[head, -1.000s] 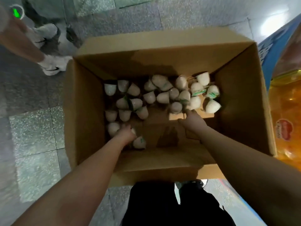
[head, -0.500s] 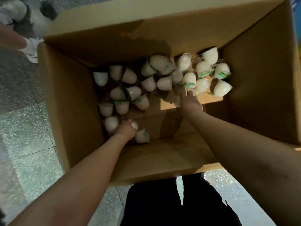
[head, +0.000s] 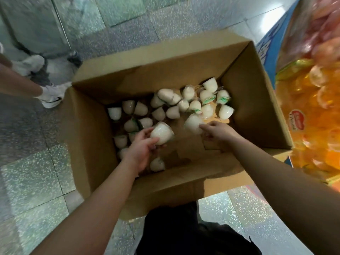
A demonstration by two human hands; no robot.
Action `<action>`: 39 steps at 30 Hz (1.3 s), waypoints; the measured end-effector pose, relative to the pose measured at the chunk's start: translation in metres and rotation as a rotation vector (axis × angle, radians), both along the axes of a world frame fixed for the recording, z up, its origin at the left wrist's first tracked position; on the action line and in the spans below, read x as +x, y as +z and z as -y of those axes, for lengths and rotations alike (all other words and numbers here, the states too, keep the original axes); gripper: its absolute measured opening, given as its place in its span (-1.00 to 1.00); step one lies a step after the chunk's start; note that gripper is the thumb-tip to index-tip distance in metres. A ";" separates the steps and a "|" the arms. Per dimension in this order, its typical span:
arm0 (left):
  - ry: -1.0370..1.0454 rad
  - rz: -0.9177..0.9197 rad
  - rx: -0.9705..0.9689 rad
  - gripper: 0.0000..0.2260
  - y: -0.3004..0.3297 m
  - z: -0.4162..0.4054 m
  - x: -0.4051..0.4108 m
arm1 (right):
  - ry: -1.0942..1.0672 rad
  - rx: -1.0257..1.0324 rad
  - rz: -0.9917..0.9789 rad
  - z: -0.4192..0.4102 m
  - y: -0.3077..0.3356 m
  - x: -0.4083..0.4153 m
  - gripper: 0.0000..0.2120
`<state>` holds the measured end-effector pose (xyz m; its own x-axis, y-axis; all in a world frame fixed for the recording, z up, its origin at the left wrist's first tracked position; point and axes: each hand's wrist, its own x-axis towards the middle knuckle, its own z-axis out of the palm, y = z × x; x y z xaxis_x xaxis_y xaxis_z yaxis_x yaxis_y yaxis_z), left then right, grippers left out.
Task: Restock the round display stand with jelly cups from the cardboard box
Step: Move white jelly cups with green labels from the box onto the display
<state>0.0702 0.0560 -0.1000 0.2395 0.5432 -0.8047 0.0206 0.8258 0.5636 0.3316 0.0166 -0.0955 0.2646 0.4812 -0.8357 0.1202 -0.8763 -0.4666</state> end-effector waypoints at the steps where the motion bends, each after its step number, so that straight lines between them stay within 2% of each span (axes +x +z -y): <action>1: 0.022 0.076 0.004 -0.64 0.016 0.003 0.009 | -0.080 0.036 -0.076 0.010 0.020 0.003 -0.69; 3: 0.030 0.205 0.010 -0.57 0.046 0.014 0.030 | -0.232 0.139 -0.294 0.037 0.051 0.008 -0.62; 6: -0.012 0.340 0.044 -0.54 0.086 0.037 0.068 | -0.612 0.355 -0.691 0.085 0.078 0.022 -0.56; 7: -0.025 0.384 0.056 -0.55 0.100 0.048 0.081 | -0.674 0.425 -0.759 0.103 0.087 0.026 -0.54; 9: -0.073 0.493 0.087 -0.50 0.126 0.082 0.108 | -0.665 0.563 -0.811 0.151 0.117 0.040 -0.47; 11: -0.126 0.528 0.122 -0.46 0.135 0.096 0.118 | -0.600 0.604 -0.742 0.173 0.129 0.048 -0.43; 14: -0.255 0.589 0.175 -0.44 0.159 0.157 0.153 | -0.527 0.720 -0.499 0.249 0.158 0.072 -0.45; 18: -0.415 0.688 0.190 -0.22 0.183 0.250 0.196 | -0.545 0.826 -0.277 0.367 0.182 0.092 -0.41; 22: -0.573 0.739 0.157 -0.42 0.206 0.342 0.238 | -0.705 0.927 -0.169 0.480 0.205 0.104 -0.40; 23: -0.638 0.767 0.151 -0.43 0.220 0.380 0.257 | -0.762 0.961 -0.105 0.525 0.217 0.110 -0.40; 25: -0.689 0.781 0.170 -0.41 0.228 0.399 0.271 | -0.794 0.974 -0.082 0.547 0.223 0.114 -0.43; 32: -0.989 0.861 0.215 -0.41 0.267 0.520 0.347 | -0.978 0.922 0.266 0.684 0.249 0.134 -0.47; 35: -1.170 0.834 0.371 -0.43 0.269 0.561 0.377 | -1.034 0.895 0.379 0.725 0.247 0.145 -0.38; 39: -1.396 0.690 0.646 -0.45 0.263 0.605 0.421 | -1.065 0.853 0.476 0.769 0.237 0.170 -0.29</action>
<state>0.4907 -0.5487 0.1631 0.9754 -0.1976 -0.0981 0.1074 0.0371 0.9935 0.5018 -0.7520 0.1417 0.9749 0.1793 -0.1320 -0.1100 -0.1271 -0.9858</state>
